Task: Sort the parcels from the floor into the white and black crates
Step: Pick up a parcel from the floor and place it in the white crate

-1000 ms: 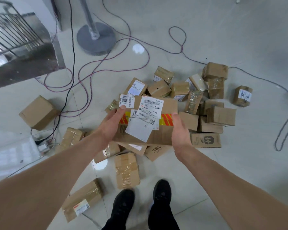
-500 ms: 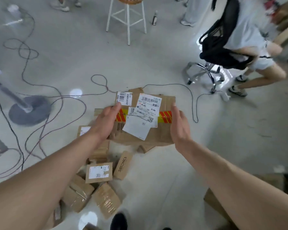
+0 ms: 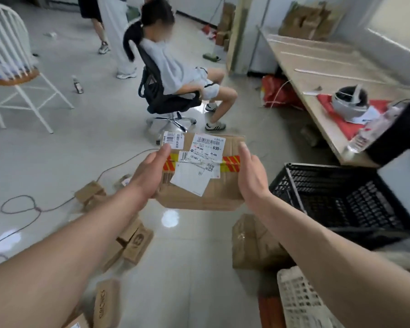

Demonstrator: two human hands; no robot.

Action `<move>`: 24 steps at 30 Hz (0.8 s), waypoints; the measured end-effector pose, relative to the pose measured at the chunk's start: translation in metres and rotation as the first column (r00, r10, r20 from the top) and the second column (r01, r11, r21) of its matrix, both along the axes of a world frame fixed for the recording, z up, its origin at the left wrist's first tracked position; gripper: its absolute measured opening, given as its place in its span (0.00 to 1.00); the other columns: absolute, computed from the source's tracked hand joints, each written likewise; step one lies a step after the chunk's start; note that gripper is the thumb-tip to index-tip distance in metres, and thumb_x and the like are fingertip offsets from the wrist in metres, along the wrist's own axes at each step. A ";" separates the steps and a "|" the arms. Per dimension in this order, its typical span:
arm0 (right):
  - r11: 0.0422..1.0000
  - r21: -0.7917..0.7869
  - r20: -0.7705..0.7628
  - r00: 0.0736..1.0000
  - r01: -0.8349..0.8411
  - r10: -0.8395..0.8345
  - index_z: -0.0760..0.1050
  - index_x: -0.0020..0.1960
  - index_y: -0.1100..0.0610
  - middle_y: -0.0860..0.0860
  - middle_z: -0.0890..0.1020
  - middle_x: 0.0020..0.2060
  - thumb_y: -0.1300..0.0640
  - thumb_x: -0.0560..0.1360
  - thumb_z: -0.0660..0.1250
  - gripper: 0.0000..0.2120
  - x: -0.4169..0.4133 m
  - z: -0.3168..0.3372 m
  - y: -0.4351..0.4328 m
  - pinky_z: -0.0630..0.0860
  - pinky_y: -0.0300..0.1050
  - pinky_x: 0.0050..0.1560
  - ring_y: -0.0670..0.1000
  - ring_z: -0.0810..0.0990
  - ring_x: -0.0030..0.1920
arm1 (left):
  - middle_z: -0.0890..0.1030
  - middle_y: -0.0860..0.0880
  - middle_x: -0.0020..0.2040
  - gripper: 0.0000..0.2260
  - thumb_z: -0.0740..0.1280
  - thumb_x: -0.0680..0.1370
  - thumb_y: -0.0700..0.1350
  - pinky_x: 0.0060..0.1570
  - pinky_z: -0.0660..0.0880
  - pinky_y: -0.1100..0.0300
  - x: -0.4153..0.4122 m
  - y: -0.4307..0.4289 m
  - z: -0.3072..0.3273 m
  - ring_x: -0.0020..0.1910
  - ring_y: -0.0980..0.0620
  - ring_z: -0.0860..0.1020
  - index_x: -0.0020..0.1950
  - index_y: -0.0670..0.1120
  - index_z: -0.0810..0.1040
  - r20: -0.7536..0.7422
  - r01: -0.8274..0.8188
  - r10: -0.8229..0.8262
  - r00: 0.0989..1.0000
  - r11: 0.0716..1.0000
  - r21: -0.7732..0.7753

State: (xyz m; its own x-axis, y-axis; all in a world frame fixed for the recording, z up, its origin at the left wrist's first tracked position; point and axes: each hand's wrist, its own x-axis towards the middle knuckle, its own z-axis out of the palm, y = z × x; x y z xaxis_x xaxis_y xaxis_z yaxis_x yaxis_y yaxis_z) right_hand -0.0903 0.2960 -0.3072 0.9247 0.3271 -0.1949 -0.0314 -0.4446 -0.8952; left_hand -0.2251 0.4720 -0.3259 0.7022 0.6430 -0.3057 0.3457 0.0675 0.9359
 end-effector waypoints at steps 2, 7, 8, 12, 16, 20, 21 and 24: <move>0.998 0.018 0.020 0.998 0.067 -0.068 0.80 0.57 0.52 0.49 0.83 0.49 0.23 0.72 0.49 0.38 0.024 0.012 -0.043 0.74 0.52 0.52 0.49 0.81 0.49 | 0.86 0.53 0.51 0.30 0.55 0.71 0.77 0.45 0.79 0.50 0.037 -0.034 0.014 0.48 0.47 0.84 0.61 0.61 0.79 0.009 0.072 -0.072 0.997 0.997 0.005; 0.971 0.059 0.033 0.972 0.230 -0.232 0.80 0.58 0.53 0.49 0.83 0.49 0.20 0.66 0.48 0.44 0.064 0.035 -0.142 0.76 0.55 0.58 0.52 0.82 0.51 | 0.87 0.53 0.51 0.23 0.55 0.78 0.71 0.50 0.80 0.48 0.116 -0.114 0.037 0.52 0.48 0.84 0.61 0.60 0.79 0.065 0.195 -0.196 0.979 0.981 0.016; 0.963 0.072 0.034 0.964 0.260 -0.263 0.80 0.58 0.53 0.49 0.84 0.49 0.19 0.65 0.47 0.46 0.070 0.039 -0.160 0.76 0.56 0.59 0.52 0.82 0.51 | 0.87 0.53 0.51 0.24 0.56 0.78 0.72 0.54 0.79 0.45 0.129 -0.130 0.039 0.53 0.47 0.84 0.61 0.60 0.80 0.074 0.226 -0.227 0.971 0.974 0.025; 0.925 0.102 0.017 0.929 0.366 -0.370 0.80 0.59 0.52 0.50 0.84 0.49 0.18 0.64 0.48 0.47 0.090 0.047 -0.229 0.78 0.59 0.59 0.53 0.83 0.50 | 0.87 0.52 0.49 0.22 0.55 0.80 0.69 0.47 0.79 0.51 0.175 -0.190 0.050 0.49 0.49 0.85 0.57 0.57 0.81 0.090 0.325 -0.327 0.941 0.945 0.036; 0.886 0.108 0.026 0.890 0.451 -0.456 0.80 0.60 0.49 0.48 0.84 0.50 0.18 0.66 0.47 0.45 0.100 0.051 -0.285 0.76 0.59 0.59 0.51 0.82 0.51 | 0.87 0.52 0.43 0.20 0.54 0.83 0.63 0.31 0.75 0.62 0.209 -0.248 0.059 0.35 0.57 0.84 0.56 0.52 0.80 0.106 0.433 -0.437 0.893 0.899 0.056; 0.836 0.107 0.050 0.837 0.538 -0.545 0.79 0.62 0.47 0.46 0.84 0.53 0.13 0.64 0.44 0.49 0.106 0.047 -0.334 0.73 0.60 0.62 0.50 0.81 0.55 | 0.86 0.54 0.40 0.21 0.54 0.83 0.63 0.25 0.72 0.68 0.236 -0.296 0.061 0.30 0.59 0.82 0.56 0.53 0.81 0.102 0.550 -0.554 0.826 0.833 0.068; 0.823 0.107 0.057 0.823 0.558 -0.565 0.79 0.63 0.47 0.46 0.84 0.53 0.11 0.61 0.43 0.52 0.108 0.045 -0.347 0.73 0.60 0.63 0.51 0.81 0.55 | 0.86 0.53 0.42 0.22 0.53 0.83 0.64 0.26 0.71 0.66 0.243 -0.307 0.061 0.30 0.60 0.82 0.56 0.53 0.81 0.093 0.590 -0.595 0.798 0.804 0.077; 0.773 0.093 0.070 0.771 0.627 -0.633 0.79 0.64 0.49 0.46 0.85 0.51 0.11 0.59 0.41 0.56 0.109 0.046 -0.381 0.75 0.59 0.61 0.50 0.82 0.53 | 0.87 0.50 0.47 0.23 0.52 0.82 0.67 0.37 0.72 0.57 0.262 -0.340 0.062 0.36 0.53 0.83 0.57 0.57 0.82 0.088 0.703 -0.707 0.702 0.707 0.079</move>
State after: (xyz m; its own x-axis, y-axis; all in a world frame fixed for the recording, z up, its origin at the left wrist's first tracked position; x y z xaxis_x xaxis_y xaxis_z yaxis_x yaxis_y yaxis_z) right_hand 0.0189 -0.0850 -0.2612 0.9398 -0.3272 -0.0986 -0.2021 -0.2995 -0.9325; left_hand 0.0371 0.1320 -0.2635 0.9807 -0.0439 -0.1907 0.1792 -0.1905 0.9652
